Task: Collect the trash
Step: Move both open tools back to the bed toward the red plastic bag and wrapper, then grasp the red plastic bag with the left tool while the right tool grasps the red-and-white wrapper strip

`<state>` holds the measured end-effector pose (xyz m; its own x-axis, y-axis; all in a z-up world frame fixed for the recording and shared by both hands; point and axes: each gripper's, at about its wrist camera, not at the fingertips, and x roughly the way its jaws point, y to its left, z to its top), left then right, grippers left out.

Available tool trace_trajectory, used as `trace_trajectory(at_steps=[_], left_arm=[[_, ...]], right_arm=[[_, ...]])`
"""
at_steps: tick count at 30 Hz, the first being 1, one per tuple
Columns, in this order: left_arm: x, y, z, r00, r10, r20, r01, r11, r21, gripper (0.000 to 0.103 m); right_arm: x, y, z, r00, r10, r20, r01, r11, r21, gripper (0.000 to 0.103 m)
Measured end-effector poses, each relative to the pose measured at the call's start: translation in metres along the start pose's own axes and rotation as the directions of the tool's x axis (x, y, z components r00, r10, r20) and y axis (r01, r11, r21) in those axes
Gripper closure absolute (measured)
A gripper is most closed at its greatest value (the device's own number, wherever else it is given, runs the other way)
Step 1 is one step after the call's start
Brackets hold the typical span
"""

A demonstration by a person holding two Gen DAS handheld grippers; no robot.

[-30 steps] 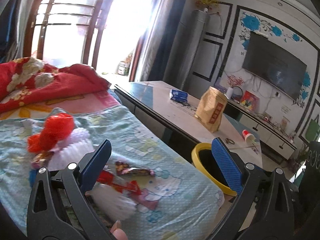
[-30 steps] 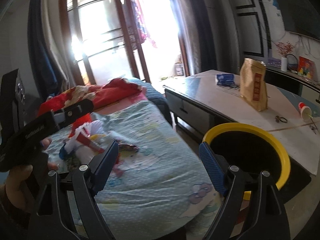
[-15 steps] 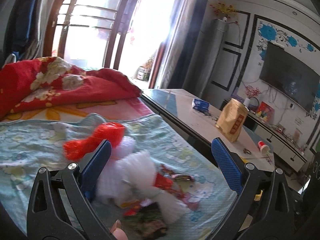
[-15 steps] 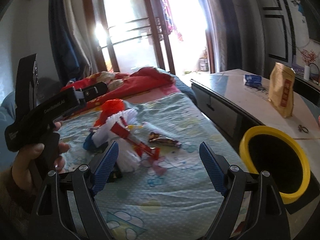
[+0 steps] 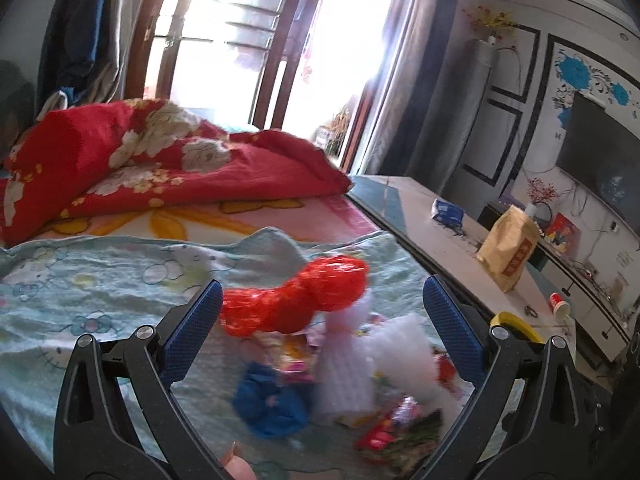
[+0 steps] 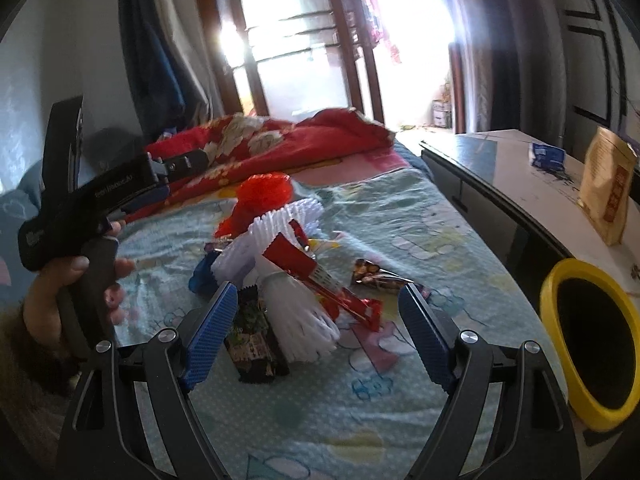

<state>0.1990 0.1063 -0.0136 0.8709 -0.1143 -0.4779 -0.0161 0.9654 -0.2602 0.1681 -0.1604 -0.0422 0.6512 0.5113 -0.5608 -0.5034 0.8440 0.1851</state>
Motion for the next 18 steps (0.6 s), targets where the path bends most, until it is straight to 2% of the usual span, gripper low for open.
trace_trajectory(at_steps=[4,10,13,15,18], left_arm=[[0.01,0.012,0.004,0.999,0.003,-0.044,-0.003,1.0,0.004,0.011],[0.032,0.007,0.011,0.993,-0.026,-0.112,0.033,0.998,0.062,0.011],[0.049,0.001,0.012,0.987,-0.038,-0.157,0.052,0.995,0.084,0.011],[0.06,-0.005,0.011,0.981,-0.043,-0.191,0.062,0.993,0.099,0.011],[0.075,-0.01,0.01,0.973,-0.045,-0.225,0.071,0.991,0.11,0.011]], right_arm=[[0.021,0.002,0.01,0.999,0.031,-0.036,-0.032,0.999,-0.024,0.024],[0.048,0.002,0.022,0.994,0.075,-0.085,-0.08,0.995,-0.059,0.035],[0.059,0.001,0.025,0.988,0.106,-0.116,-0.114,0.992,-0.06,0.047],[0.062,0.0,0.026,0.982,0.134,-0.132,-0.142,0.988,-0.055,0.063],[0.062,-0.003,0.025,0.981,0.141,-0.137,-0.149,0.988,-0.052,0.074]])
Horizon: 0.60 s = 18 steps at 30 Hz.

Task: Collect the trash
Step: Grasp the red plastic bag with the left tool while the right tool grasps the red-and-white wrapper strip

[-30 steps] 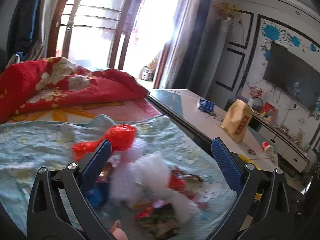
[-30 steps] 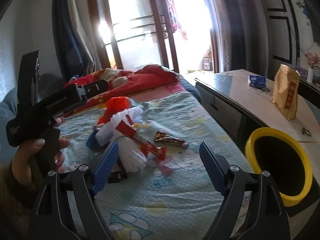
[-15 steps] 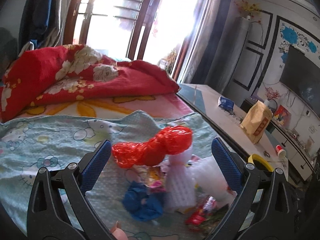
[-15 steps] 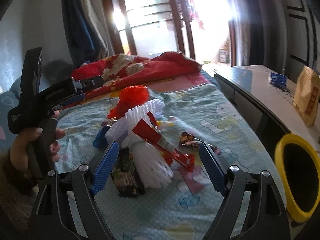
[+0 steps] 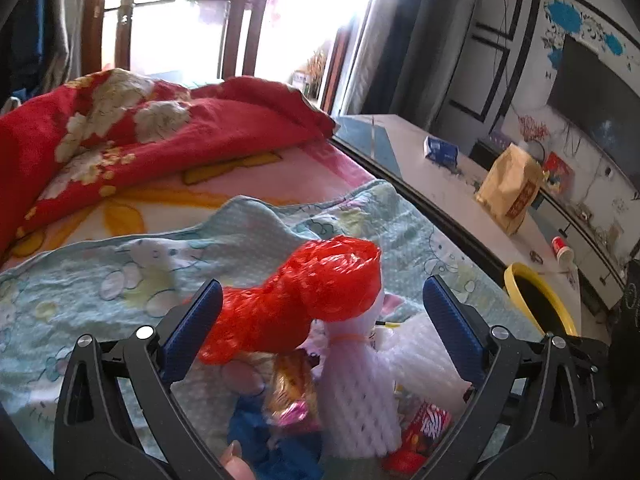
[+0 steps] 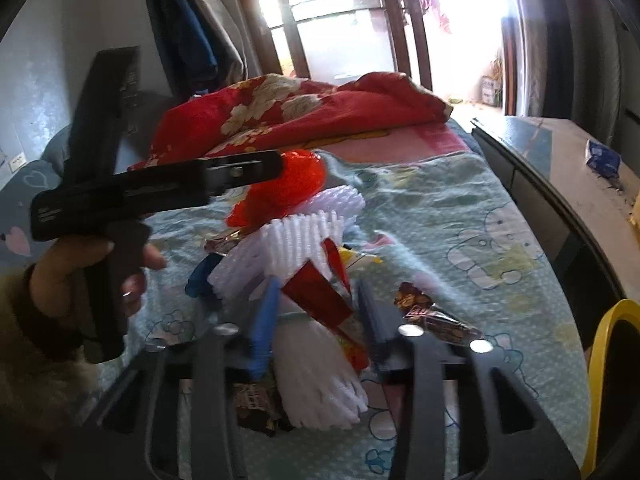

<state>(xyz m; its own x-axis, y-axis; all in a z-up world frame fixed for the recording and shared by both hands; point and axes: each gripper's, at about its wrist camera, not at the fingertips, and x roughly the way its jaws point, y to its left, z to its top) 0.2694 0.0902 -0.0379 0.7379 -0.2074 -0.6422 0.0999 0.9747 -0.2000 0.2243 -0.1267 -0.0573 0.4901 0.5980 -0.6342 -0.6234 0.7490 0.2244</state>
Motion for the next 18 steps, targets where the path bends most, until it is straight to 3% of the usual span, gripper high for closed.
trace_trajectory(at_steps=[3,6,13,18], left_arm=[[0.008,-0.001,0.002,1.0,-0.013,-0.015,0.013,1.0,-0.015,0.011],[0.015,0.0,0.003,0.999,-0.027,-0.024,0.026,0.999,-0.028,0.015],[0.017,-0.003,0.002,0.999,-0.03,-0.03,0.029,0.999,-0.029,0.076],[0.003,-0.002,0.003,0.999,-0.037,0.02,0.038,0.999,-0.03,0.087]], right_arm=[[-0.004,-0.003,-0.001,1.0,0.01,0.009,-0.01,1.0,0.014,0.087],[-0.01,-0.008,-0.002,1.0,0.012,0.021,-0.012,0.999,0.03,0.089],[-0.024,-0.014,-0.004,0.998,-0.003,0.056,0.0,0.998,0.06,0.092],[-0.041,-0.017,-0.003,0.995,-0.006,0.095,-0.002,0.996,0.084,0.092]])
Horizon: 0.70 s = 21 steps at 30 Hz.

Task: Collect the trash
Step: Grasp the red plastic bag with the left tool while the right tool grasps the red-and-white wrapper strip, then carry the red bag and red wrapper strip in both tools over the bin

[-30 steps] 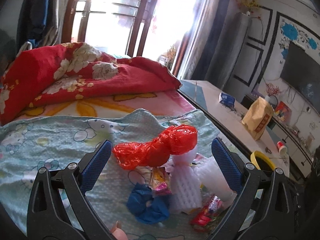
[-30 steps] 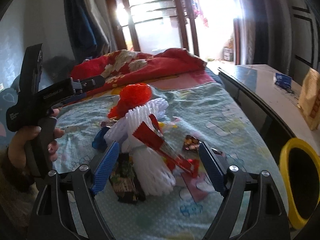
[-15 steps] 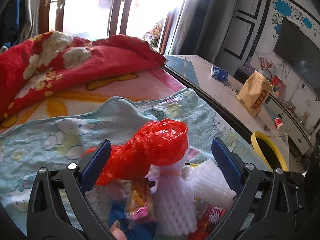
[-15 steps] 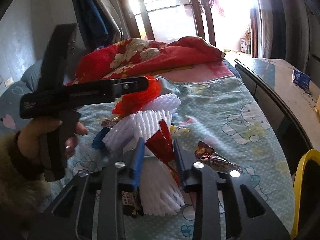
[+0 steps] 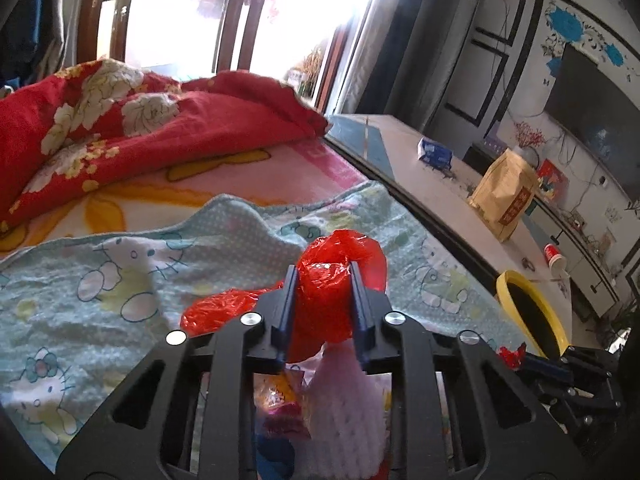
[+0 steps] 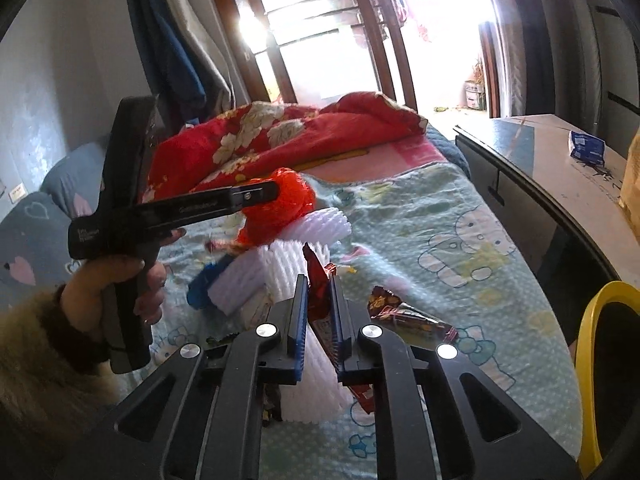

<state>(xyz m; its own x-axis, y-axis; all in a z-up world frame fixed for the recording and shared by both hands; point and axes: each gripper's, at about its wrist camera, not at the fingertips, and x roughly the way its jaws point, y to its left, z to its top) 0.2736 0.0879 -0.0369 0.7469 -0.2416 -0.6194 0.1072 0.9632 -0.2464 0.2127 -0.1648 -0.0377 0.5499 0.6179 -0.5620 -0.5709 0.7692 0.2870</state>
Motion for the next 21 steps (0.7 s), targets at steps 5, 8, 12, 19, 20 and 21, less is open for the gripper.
trace_trajectory(at_steps=[5,8,12,19,20,21], left_arm=[[-0.023,-0.002,0.004,0.998,-0.037,0.047,0.037,0.999,-0.002,0.089],[-0.041,-0.003,0.007,0.994,-0.073,0.084,0.075,0.997,-0.021,0.089],[-0.06,-0.014,0.011,0.988,-0.099,0.12,0.1,0.995,-0.005,0.089],[-0.081,-0.043,0.016,0.973,-0.17,0.157,0.167,0.985,0.031,0.089],[-0.083,-0.048,0.016,0.971,-0.178,0.16,0.174,0.984,0.041,0.089],[-0.084,-0.052,0.015,0.97,-0.186,0.16,0.181,0.982,0.047,0.089]], right_arm=[[-0.018,-0.004,0.004,0.999,-0.001,0.036,0.0,1.0,0.024,0.093],[-0.027,-0.007,0.004,0.999,0.001,0.053,-0.003,0.999,0.037,0.093],[-0.038,-0.01,0.005,0.997,-0.002,0.073,-0.002,0.998,0.058,0.093],[-0.06,-0.02,0.006,0.994,-0.018,0.112,0.008,0.996,0.09,0.093],[-0.063,-0.021,0.006,0.993,-0.021,0.117,0.01,0.996,0.093,0.093],[-0.067,-0.023,0.006,0.992,-0.025,0.122,0.013,0.995,0.097,0.093]])
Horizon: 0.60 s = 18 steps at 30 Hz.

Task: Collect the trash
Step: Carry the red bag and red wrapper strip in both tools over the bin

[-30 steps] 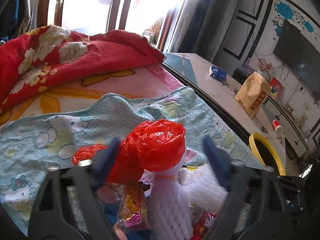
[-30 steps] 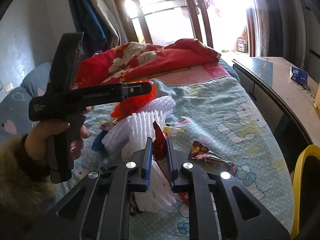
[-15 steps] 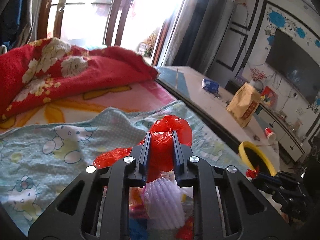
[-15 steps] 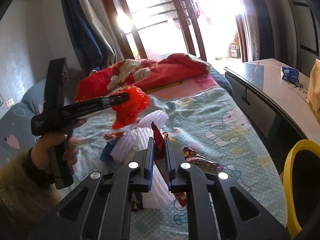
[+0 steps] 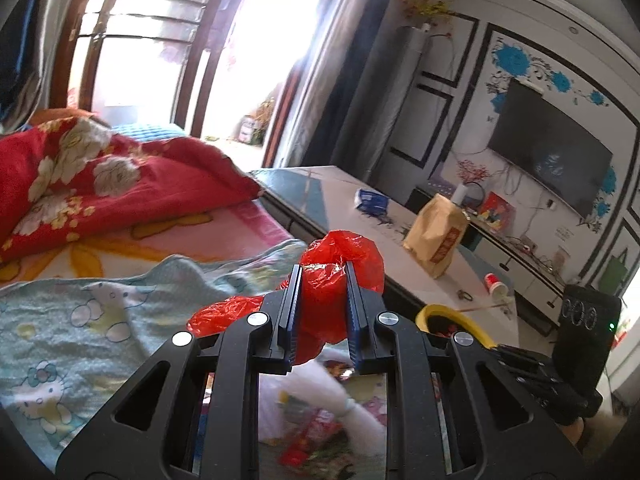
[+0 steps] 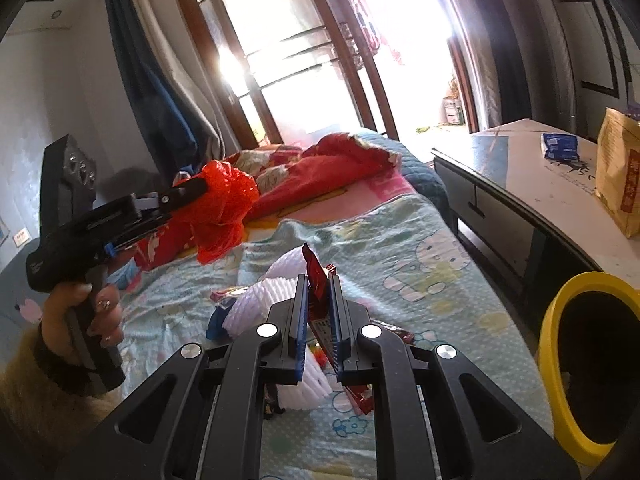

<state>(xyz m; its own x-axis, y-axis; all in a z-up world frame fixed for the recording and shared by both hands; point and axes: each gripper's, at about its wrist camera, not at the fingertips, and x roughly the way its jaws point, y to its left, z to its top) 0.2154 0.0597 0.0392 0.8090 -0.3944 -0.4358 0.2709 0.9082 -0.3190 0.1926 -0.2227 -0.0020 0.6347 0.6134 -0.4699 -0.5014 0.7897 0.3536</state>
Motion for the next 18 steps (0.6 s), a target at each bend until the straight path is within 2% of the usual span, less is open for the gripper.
trace_trajectory(at_steps=[9,18], left_arm=[[0.01,-0.046,-0.005,0.997,-0.076,-0.02,0.078,0.995,0.068,0.089],[0.029,-0.083,-0.015,0.99,-0.122,-0.069,0.129,0.984,0.124,0.089]], right_arm=[[-0.033,-0.025,0.012,0.996,-0.051,0.069,0.048,0.998,0.043,0.093],[-0.063,-0.058,0.019,0.986,-0.109,0.122,0.097,0.99,0.101,0.093]])
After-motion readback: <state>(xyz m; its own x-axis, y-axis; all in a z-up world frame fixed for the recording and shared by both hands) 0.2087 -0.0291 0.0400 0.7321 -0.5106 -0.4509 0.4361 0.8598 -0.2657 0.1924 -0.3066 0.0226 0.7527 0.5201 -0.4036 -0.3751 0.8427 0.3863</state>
